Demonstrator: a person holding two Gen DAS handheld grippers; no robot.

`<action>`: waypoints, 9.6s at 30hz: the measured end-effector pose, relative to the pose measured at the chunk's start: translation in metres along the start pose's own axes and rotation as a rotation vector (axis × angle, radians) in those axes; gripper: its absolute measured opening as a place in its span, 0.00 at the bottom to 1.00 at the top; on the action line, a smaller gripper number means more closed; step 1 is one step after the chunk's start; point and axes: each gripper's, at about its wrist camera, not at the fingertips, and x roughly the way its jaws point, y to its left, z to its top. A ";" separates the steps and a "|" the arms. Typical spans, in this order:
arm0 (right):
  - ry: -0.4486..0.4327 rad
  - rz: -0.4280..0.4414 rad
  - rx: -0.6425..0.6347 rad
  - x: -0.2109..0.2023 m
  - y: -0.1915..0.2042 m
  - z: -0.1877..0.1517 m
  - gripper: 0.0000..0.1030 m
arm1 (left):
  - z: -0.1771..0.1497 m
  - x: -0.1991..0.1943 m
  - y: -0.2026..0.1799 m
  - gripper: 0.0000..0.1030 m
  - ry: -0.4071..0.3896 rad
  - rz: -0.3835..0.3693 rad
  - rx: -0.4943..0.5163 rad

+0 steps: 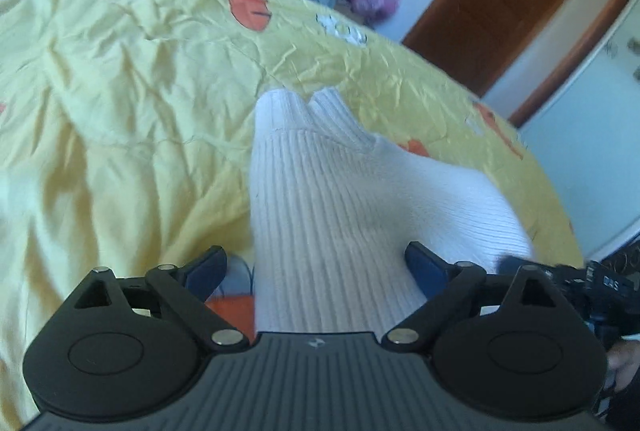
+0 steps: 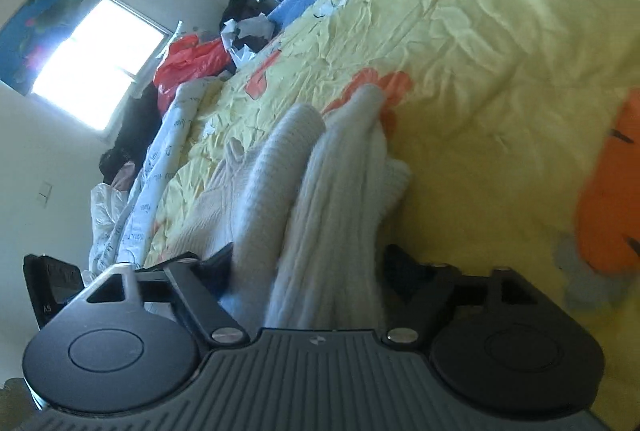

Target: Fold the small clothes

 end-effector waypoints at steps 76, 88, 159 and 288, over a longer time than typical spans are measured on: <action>0.084 -0.079 -0.340 -0.079 0.059 -0.150 0.72 | -0.124 -0.101 0.010 0.85 0.077 -0.199 -0.013; -0.099 0.060 -0.189 -0.124 0.069 -0.082 0.85 | -0.115 -0.195 -0.044 0.90 -0.304 -0.040 0.427; -0.200 -0.427 -0.424 -0.123 0.107 -0.248 1.00 | -0.212 -0.174 -0.083 1.00 -0.371 0.262 0.465; -0.230 -0.618 -0.498 -0.057 0.090 -0.250 1.00 | -0.212 -0.107 -0.048 1.00 -0.171 0.286 0.359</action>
